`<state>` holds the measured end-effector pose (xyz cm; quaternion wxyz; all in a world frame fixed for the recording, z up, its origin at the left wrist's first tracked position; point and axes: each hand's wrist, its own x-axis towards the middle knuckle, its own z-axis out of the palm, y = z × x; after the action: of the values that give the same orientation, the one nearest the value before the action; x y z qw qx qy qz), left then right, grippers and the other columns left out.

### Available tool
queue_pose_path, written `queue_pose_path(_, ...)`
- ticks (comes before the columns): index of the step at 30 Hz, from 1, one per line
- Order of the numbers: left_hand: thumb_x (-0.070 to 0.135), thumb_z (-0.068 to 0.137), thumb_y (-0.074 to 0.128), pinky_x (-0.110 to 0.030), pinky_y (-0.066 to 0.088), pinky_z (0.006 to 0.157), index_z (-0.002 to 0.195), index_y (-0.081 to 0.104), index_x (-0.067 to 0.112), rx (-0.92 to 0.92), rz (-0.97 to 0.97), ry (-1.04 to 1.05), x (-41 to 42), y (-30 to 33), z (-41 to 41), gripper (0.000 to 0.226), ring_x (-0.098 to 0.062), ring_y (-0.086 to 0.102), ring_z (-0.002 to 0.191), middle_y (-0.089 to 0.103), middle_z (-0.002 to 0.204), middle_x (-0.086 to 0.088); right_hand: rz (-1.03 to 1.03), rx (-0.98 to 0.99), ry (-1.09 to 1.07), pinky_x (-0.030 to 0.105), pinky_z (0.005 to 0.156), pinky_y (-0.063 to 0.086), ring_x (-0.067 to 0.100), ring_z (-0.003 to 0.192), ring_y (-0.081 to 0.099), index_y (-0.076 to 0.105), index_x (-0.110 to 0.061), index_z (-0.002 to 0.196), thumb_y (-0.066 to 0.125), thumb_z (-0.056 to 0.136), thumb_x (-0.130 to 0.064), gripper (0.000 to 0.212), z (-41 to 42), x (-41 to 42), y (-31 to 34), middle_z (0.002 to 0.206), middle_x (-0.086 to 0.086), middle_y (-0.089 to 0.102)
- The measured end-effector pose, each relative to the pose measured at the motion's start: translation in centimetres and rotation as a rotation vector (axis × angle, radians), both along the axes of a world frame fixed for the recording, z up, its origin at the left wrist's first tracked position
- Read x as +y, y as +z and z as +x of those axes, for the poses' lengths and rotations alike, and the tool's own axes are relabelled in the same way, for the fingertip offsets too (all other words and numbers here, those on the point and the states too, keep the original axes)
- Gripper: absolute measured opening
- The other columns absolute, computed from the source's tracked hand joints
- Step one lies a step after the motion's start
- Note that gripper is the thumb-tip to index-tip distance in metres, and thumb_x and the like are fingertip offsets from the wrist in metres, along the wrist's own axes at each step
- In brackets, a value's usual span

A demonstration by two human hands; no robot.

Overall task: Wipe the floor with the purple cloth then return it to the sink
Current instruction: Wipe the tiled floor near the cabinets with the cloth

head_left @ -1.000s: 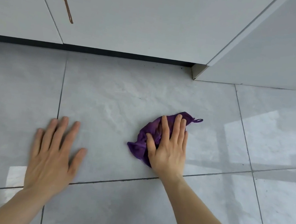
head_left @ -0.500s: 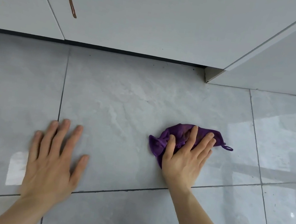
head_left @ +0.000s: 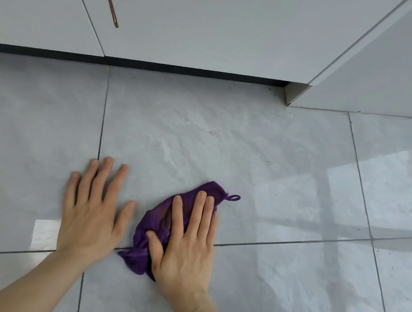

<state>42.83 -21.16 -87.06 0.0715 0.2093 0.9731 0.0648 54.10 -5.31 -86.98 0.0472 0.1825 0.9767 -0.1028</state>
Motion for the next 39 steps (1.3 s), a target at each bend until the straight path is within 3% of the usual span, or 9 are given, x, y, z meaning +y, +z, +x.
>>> queue_pose_path(5,0.056,0.097,0.028,-0.051,0.004,0.127,0.16,0.017,0.026,-0.132,0.163,0.019,-0.3,1.8,-0.3,0.071,-0.02,0.002,0.159,0.013,0.171,-0.004,-0.041,-0.006,0.028,0.058,0.125,0.014,0.036,0.158,0.003,0.024,-0.024,0.16,0.032,0.096,-0.075,0.082,0.4,0.6,1.2,0.17,0.02,0.009)
queue_pose_path(9,0.056,0.097,0.039,-0.045,0.011,0.128,0.158,0.024,0.025,-0.11,0.282,-0.087,0.8,4.1,0.6,0.07,-0.018,0.015,0.157,0.023,0.167,0.001,-0.078,0.075,0.047,0.056,0.126,0.012,0.033,0.155,0.019,0.034,-0.024,0.155,0.036,0.094,-0.078,0.082,0.4,2.8,2.6,0.163,0.014,0.033)
queue_pose_path(11,0.056,0.094,0.047,-0.041,0.018,0.126,0.156,0.029,0.026,-0.127,0.307,-0.187,1.8,4.8,1.9,0.071,-0.015,0.022,0.154,0.03,0.164,0.006,-0.091,0.088,0.113,0.053,0.127,0.013,0.029,0.158,0.011,0.034,-0.016,0.155,0.04,0.094,-0.076,0.085,0.7,4.3,3.1,0.165,0.01,0.03)
queue_pose_path(16,0.054,0.085,0.058,-0.027,0.022,0.12,0.153,0.034,0.035,-0.234,0.18,-0.392,2.4,5.1,4.6,0.075,-0.009,0.031,0.148,0.034,0.159,0.016,-0.13,-0.06,0.315,0.05,0.128,0.009,0.016,0.159,-0.004,0.013,-0.019,0.161,0.051,0.084,-0.077,0.104,1.5,6.9,4.0,0.172,0.0,0.006)
queue_pose_path(23,0.059,0.071,0.078,-0.043,0.027,0.118,0.144,0.054,0.016,-0.061,-0.057,-0.473,2.2,6.5,5.4,0.088,-0.026,0.048,0.141,0.056,0.148,-0.001,-0.062,-0.029,0.319,0.047,0.127,0.021,0.027,0.148,0.036,0.032,-0.018,0.156,0.069,0.076,-0.07,0.102,2.2,6.9,5.0,0.16,0.006,0.04)
queue_pose_path(26,0.056,0.062,0.086,-0.041,0.049,0.106,0.133,0.063,0.016,-0.053,-0.096,-0.438,2.3,7.0,6.0,0.084,-0.027,0.06,0.121,0.067,0.129,0.001,-0.03,0.074,0.297,0.042,0.108,0.05,0.026,0.122,0.061,0.057,-0.015,0.139,0.083,0.073,-0.055,0.082,3.3,6.7,4.9,0.136,0.006,0.063)
queue_pose_path(28,0.049,0.06,0.091,-0.037,0.057,0.091,0.121,0.07,0.016,-0.05,-0.098,-0.426,2.6,7.2,6.6,0.072,-0.024,0.065,0.106,0.072,0.113,0.003,-0.016,0.134,0.285,0.037,0.093,0.058,0.025,0.105,0.068,0.066,-0.014,0.128,0.089,0.071,-0.043,0.068,3.9,6.0,4.7,0.121,0.003,0.07)
queue_pose_path(33,0.038,0.066,0.09,-0.03,0.054,0.066,0.089,0.069,0.02,-0.033,-0.104,-0.435,2.8,6.8,8.3,0.035,-0.019,0.061,0.076,0.066,0.078,0.005,0.023,0.154,0.294,0.033,0.072,0.058,0.023,0.084,0.065,0.07,-0.014,0.116,0.085,0.076,-0.023,0.044,5.2,4.4,4.2,0.099,-0.001,0.07)
queue_pose_path(39,0.041,0.047,0.096,-0.023,0.048,0.054,0.068,0.066,0.024,-0.054,-0.087,-0.552,3.0,7.6,9.3,0.041,-0.012,0.058,0.059,0.059,0.06,0.009,0.034,0.059,0.357,0.027,0.057,0.05,0.019,0.068,0.057,0.069,-0.018,0.094,0.084,0.055,-0.004,0.044,6.8,4.2,4.7,0.078,-0.004,0.062)
